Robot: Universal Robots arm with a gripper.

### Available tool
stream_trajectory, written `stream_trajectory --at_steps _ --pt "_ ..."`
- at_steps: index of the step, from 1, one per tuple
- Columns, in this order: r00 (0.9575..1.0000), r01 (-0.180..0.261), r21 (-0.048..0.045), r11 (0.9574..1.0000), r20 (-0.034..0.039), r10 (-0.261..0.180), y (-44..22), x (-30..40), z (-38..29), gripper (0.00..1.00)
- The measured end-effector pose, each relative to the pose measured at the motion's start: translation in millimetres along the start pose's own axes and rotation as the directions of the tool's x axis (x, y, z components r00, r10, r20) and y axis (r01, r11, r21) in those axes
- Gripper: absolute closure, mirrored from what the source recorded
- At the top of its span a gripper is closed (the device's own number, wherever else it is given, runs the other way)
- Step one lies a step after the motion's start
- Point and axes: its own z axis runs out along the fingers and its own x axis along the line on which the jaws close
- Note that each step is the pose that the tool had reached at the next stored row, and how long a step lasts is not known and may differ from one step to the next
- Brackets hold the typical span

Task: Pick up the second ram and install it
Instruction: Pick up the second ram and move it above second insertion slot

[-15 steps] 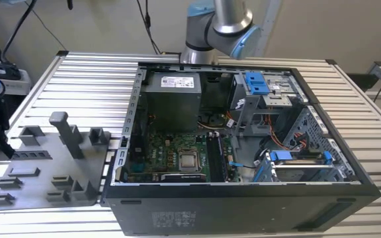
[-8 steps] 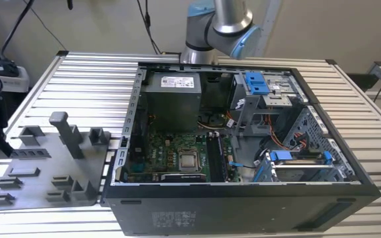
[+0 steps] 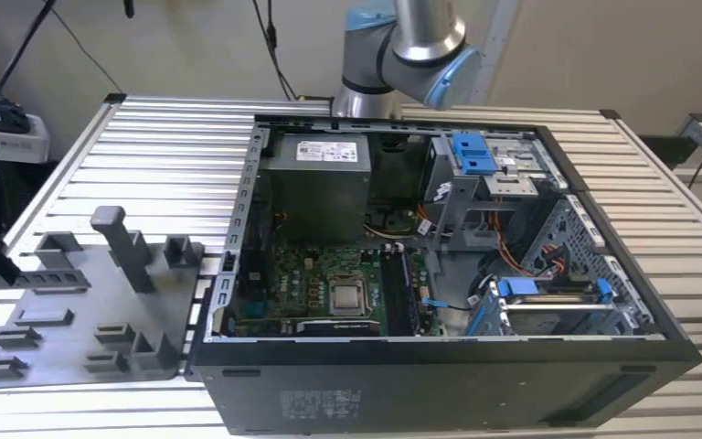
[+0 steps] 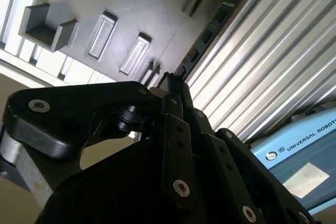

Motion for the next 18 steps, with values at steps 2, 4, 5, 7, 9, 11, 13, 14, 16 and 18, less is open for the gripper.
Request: stream_trajectory --at_steps 2,4,5,7,9,11,13,14,16,18 --pt "1.0000 0.000 0.0000 1.0000 -0.0002 0.000 0.0 0.0 -2.4 0.86" --pt "1.0000 0.000 0.0002 1.0000 -0.0006 0.000 0.0 0.0 -4.0 0.86" --pt "1.0000 0.000 0.0000 1.0000 -0.0011 0.000 0.0 -0.1 -4.9 0.86" --pt "1.0000 0.000 0.0001 1.0000 -0.0018 0.000 0.0 -0.1 -6.5 0.86" --pt "1.0000 0.000 0.0002 1.0000 -0.0027 0.000 -0.1 -0.1 -7.4 0.86" --pt "1.0000 0.000 -0.0001 1.0000 -0.0041 0.000 -0.1 -0.1 -8.7 0.86" --pt "1.0000 0.000 -0.0001 1.0000 -0.0051 0.000 -0.1 -0.2 -10.1 0.86" --pt "1.0000 0.000 0.0001 1.0000 -0.0056 0.000 -0.1 -0.2 -10.8 0.86" --pt "1.0000 0.000 0.0000 1.0000 -0.0070 0.000 -0.1 -0.2 -12.1 0.86" --pt "1.0000 0.000 -0.0002 1.0000 -0.0082 0.000 -0.1 -0.3 -13.7 0.86"
